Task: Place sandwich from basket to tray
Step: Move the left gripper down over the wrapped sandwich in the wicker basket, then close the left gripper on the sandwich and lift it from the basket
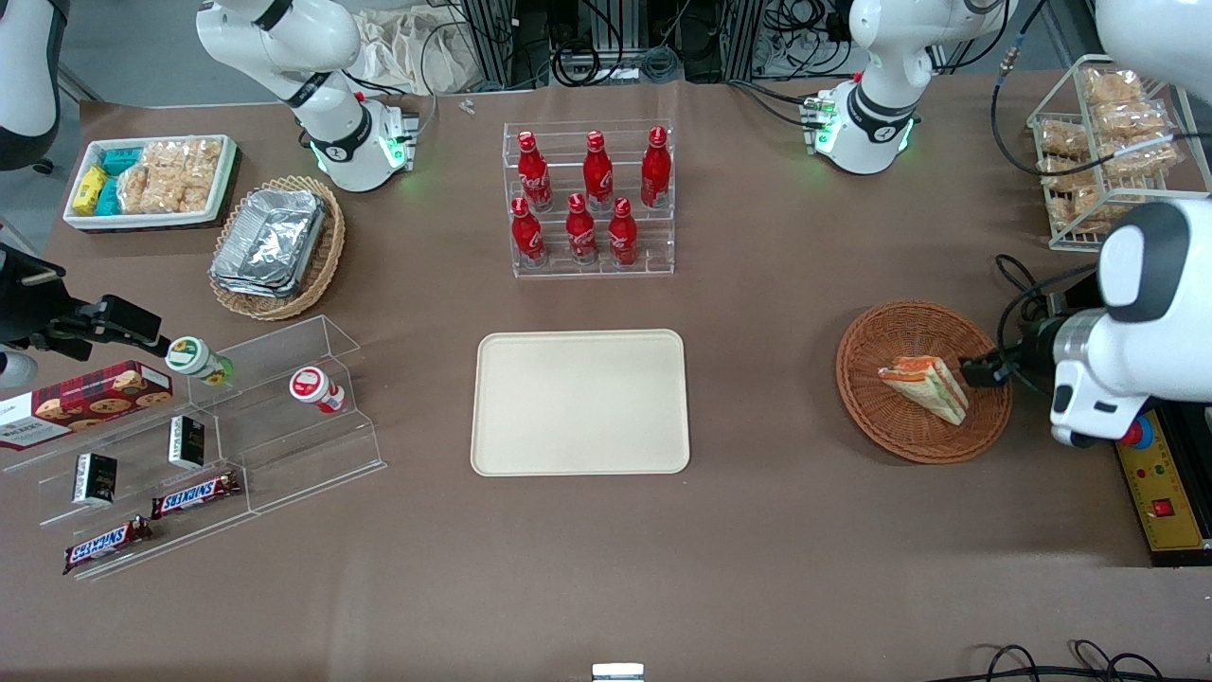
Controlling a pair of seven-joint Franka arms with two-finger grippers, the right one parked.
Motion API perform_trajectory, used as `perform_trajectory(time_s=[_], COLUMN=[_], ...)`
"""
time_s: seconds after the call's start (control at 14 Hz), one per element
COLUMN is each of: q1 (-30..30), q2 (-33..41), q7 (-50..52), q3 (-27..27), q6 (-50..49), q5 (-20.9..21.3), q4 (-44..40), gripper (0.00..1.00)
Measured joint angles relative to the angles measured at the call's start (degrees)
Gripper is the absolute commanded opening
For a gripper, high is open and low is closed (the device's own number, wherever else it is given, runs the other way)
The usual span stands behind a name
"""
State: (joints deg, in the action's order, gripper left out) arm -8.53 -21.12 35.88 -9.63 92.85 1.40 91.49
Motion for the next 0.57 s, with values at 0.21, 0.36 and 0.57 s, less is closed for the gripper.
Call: perform_trajectory(time_s=[0.21, 0.36, 0.57], q1=[0.12, 0.1, -0.16], q2=[-0.88, -1.09, -1.41], q7=[6.6, 7.82, 8.12], q3=[-0.19, -0.2, 0.37], q6=[10.01, 16.04, 23.18], q5=[-0.01, -0.01, -0.02], q4=[8.17, 14.19, 20.8], gripper=[1.0, 1.0, 1.0])
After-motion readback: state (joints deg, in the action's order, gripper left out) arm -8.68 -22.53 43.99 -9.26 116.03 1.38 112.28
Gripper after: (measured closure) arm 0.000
